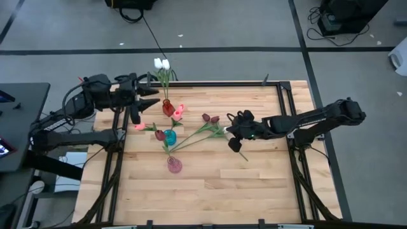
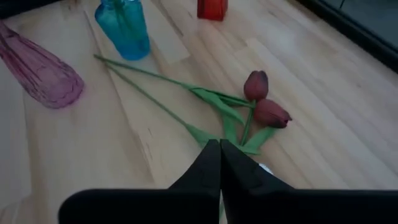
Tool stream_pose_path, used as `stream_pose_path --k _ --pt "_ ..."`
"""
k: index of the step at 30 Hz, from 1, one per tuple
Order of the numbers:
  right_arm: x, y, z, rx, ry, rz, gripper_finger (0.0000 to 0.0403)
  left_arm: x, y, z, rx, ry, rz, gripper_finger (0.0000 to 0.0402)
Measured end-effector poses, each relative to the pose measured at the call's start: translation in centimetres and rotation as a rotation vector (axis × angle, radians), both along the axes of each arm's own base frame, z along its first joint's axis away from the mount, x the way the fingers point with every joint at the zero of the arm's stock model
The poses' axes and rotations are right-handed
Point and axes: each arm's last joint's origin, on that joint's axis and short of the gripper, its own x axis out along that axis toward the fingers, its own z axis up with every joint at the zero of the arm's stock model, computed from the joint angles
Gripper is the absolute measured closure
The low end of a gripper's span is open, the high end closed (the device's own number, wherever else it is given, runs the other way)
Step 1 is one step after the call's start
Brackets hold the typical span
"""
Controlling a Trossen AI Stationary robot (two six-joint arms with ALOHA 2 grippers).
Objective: Sort flowers into vase by color
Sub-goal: Put the right red flower into the pink vase
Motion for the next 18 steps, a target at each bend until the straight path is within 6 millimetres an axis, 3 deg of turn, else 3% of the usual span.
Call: stream_pose_path --k 4,10,18 --pt "0.8 0.4 -1.6 0.024 0.063 0.026 0.0377 0.4 0.0 -0.6 -0.019 0.047 -0.010 0.0229" --pt "2.4 0.8 -5.9 0.026 0.219 0.015 0.0321 1.4 0.4 -1.4 -0.040 0.115 0.019 0.0229" --pt "3.1 -0.4 -9.4 0.044 0.350 -0.043 0.0276 2.9 1.0 -2.2 -0.058 0.171 0.018 0.0229"
